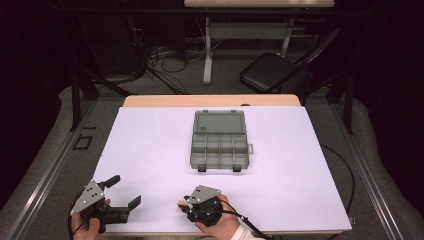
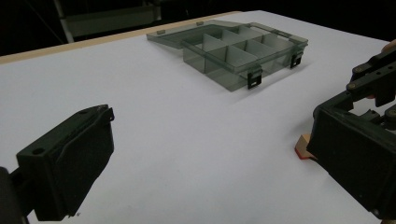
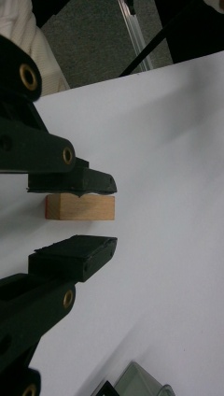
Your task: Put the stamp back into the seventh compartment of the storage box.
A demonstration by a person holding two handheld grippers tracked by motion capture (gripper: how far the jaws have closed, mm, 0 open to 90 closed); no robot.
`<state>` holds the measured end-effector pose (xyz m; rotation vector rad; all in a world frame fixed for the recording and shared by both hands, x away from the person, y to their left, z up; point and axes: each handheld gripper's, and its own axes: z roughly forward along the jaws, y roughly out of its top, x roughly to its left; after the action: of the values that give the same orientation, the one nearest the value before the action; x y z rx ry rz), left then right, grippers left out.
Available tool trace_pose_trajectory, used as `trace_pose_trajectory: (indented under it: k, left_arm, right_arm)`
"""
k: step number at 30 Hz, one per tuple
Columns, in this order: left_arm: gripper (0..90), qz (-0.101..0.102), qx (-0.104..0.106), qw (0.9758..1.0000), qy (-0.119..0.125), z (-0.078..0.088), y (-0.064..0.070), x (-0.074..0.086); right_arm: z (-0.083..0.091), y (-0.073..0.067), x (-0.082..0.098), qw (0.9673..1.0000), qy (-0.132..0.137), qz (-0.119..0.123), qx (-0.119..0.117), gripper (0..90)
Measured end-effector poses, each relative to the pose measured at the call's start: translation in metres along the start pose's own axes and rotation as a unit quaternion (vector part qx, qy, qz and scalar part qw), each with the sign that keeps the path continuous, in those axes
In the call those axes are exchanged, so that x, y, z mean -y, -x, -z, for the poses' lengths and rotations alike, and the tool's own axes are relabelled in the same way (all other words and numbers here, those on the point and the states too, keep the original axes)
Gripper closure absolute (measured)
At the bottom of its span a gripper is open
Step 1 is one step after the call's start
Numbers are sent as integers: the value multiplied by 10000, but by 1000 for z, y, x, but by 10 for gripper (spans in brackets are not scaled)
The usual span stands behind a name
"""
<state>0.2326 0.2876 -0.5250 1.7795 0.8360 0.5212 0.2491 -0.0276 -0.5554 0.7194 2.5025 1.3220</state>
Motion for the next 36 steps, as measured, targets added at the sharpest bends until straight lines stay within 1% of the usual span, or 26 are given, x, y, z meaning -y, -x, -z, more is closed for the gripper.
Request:
trace_pose_trajectory:
  k: [5, 9, 12, 14, 17, 22, 36]
  left_arm:
    - [5, -6, 6, 10000, -1, 0, 0, 0]
    - [5, 6, 12, 10000, -8, 0, 0, 0]
    - [5, 6, 8, 10000, -13, -1, 1, 0]
    - [4, 6, 7, 10000, -13, 0, 1, 0]
    - [4, 8, 12, 10000, -18, 0, 1, 0]
    - [4, 8, 6, 10000, -9, 0, 1, 0]
    - [5, 6, 13, 10000, -8, -1, 1, 0]
  right_arm:
    - [-1, -1, 1, 10000, -29, 10, -28, 677]
    - [-3, -3, 3, 9999, -97, 29, -23, 703]
    - [-3, -3, 3, 9999, -94, 39, -22, 714]
    - [-4, -4, 4, 9999, -106, 61, -1, 734]
    - [-4, -6, 5, 9999, -127, 86, 35, 741]
    - [-5, -6, 5, 9998, -124, 51, 127, 755]
    - [-5, -6, 6, 9998, -103, 21, 150, 762]
